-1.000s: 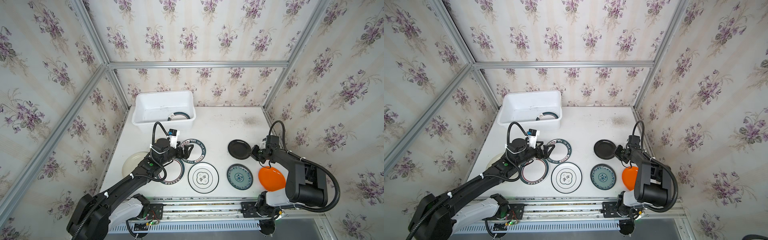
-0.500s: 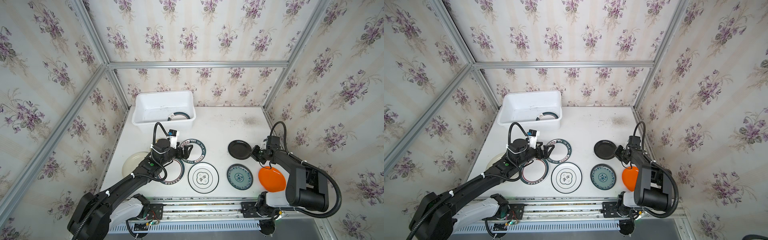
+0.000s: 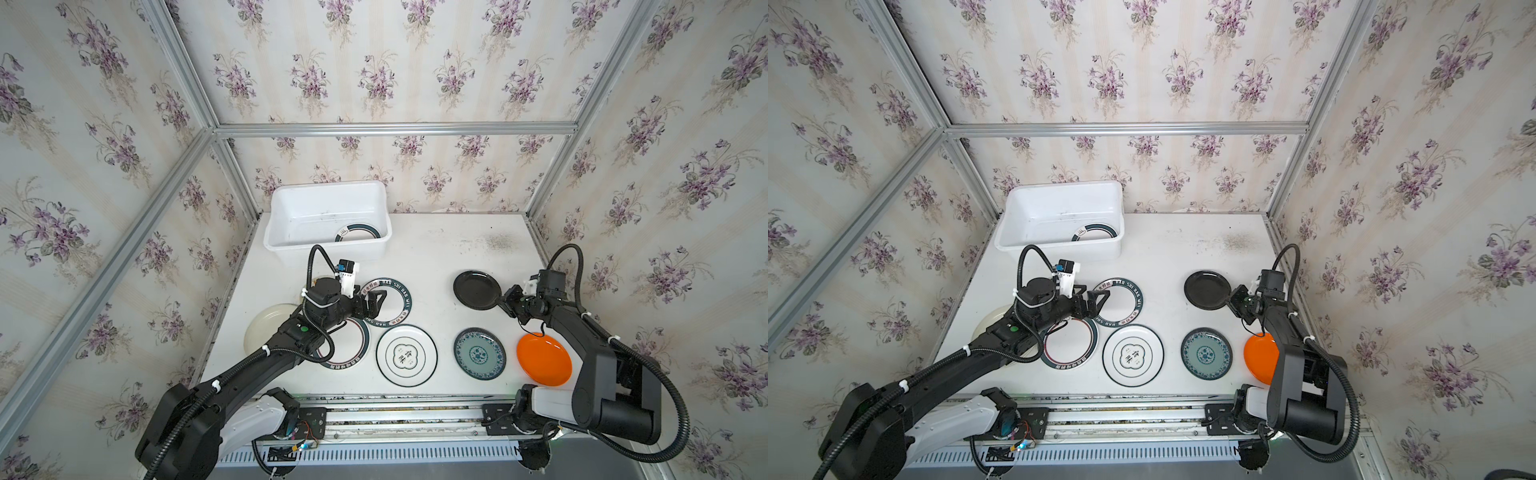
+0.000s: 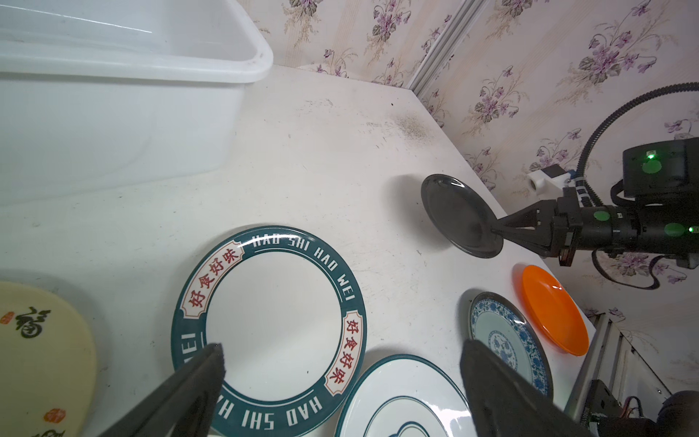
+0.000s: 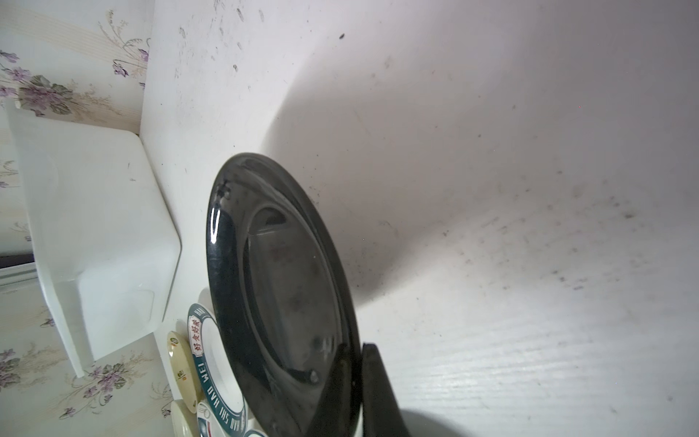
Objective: Place the plates into the plastic bin on the countertop
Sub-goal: Pick up the plate from the middle-right of the table.
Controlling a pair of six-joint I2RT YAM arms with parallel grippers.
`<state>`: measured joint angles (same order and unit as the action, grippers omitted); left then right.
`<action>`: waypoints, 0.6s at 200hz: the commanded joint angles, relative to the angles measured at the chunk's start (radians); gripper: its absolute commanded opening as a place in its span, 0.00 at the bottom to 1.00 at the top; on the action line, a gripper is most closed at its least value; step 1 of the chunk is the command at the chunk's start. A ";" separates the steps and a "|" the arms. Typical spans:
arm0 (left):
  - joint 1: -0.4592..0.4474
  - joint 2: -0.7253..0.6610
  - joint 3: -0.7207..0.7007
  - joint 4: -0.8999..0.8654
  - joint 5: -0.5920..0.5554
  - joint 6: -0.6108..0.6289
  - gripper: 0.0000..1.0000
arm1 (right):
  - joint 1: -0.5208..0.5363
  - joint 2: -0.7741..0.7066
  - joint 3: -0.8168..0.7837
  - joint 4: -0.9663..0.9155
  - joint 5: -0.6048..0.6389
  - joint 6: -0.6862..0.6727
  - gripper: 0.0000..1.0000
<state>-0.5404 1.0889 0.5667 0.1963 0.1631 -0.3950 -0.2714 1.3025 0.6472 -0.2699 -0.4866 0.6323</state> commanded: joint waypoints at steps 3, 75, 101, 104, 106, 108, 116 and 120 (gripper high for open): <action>-0.003 0.002 -0.004 0.055 0.014 -0.008 0.99 | 0.000 -0.015 0.011 0.033 -0.047 0.053 0.00; -0.010 -0.003 -0.005 0.060 0.016 -0.018 0.99 | 0.000 -0.059 0.017 0.060 -0.098 0.111 0.00; -0.013 0.001 -0.003 0.062 0.016 -0.023 1.00 | 0.001 -0.075 0.019 0.069 -0.106 0.125 0.00; -0.013 0.004 -0.001 0.063 0.016 -0.023 0.99 | 0.001 -0.076 0.019 0.070 -0.108 0.125 0.00; -0.013 0.005 -0.001 0.063 0.016 -0.026 0.99 | 0.001 -0.077 0.019 0.072 -0.110 0.125 0.00; -0.013 0.007 0.001 0.064 0.016 -0.027 1.00 | 0.001 -0.078 0.019 0.073 -0.110 0.124 0.00; -0.013 0.017 0.007 0.065 0.018 -0.029 0.99 | 0.003 -0.085 0.020 0.073 -0.110 0.120 0.00; -0.013 0.023 0.013 0.065 0.020 -0.030 0.99 | 0.003 -0.089 0.020 0.074 -0.109 0.117 0.00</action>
<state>-0.5522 1.0946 0.5648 0.2310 0.1699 -0.4110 -0.2710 1.2320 0.6476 -0.2405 -0.5705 0.7452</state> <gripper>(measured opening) 0.995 0.088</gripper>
